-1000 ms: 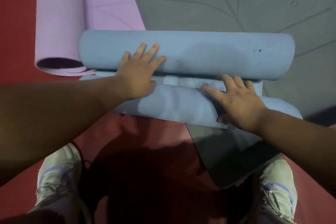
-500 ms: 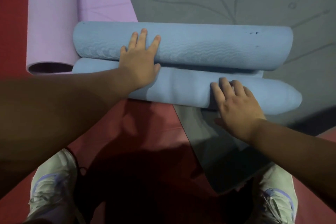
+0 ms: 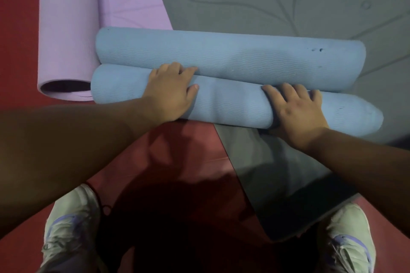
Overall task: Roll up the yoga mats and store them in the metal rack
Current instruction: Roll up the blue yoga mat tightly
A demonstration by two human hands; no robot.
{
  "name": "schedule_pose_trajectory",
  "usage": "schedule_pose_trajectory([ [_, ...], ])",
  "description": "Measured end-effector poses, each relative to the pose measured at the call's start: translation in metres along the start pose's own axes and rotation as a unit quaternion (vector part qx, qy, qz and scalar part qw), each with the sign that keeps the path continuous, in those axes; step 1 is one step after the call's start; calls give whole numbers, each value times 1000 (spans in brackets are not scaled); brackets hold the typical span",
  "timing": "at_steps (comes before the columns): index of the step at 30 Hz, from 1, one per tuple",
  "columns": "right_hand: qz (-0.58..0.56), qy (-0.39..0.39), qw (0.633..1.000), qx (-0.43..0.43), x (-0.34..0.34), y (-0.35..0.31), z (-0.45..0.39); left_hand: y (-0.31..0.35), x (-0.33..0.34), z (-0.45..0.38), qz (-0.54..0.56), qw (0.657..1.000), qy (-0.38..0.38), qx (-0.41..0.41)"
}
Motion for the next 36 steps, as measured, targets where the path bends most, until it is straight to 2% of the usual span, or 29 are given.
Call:
schedule_pose_trajectory([
  [9, -49, -32, 998, -37, 4, 9, 74, 18, 5, 51, 16, 994, -47, 96],
  [13, -37, -91, 994, -56, 4, 14, 90, 24, 10, 67, 52, 987, -109, 106],
  [16, -10, -131, 990, -48, 7, 16, 85, 24, 17, 72, 39, 989, -90, 113],
  [21, 71, -166, 983, -24, -6, -1, 70, 13, 11, 48, 5, 996, -1, 93],
  [24, 90, -163, 982, -35, -23, -11, 52, 0, 3, 26, -18, 997, 7, 69],
  [27, 17, -162, 986, -34, -31, -10, 48, -5, 3, 12, -33, 998, -3, 49],
  [30, -16, -30, 998, -60, -24, -8, 54, -4, 5, 7, -50, 998, -1, 39],
  [31, 1, -14, 998, -59, -22, -7, 54, -3, 6, 5, -55, 998, 2, 35],
  [36, 47, -54, 997, -43, -17, -15, 41, -3, 9, -14, -70, 996, -57, -10],
])
Point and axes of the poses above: each hand's wrist, its own z-axis away from the middle knuckle, its own x-axis out of the palm, y = z × x, the point moved 1 cm from there along -z, towards the middle knuckle, and after that the axes turned 9 degrees about -z, right-handed, at the moved point
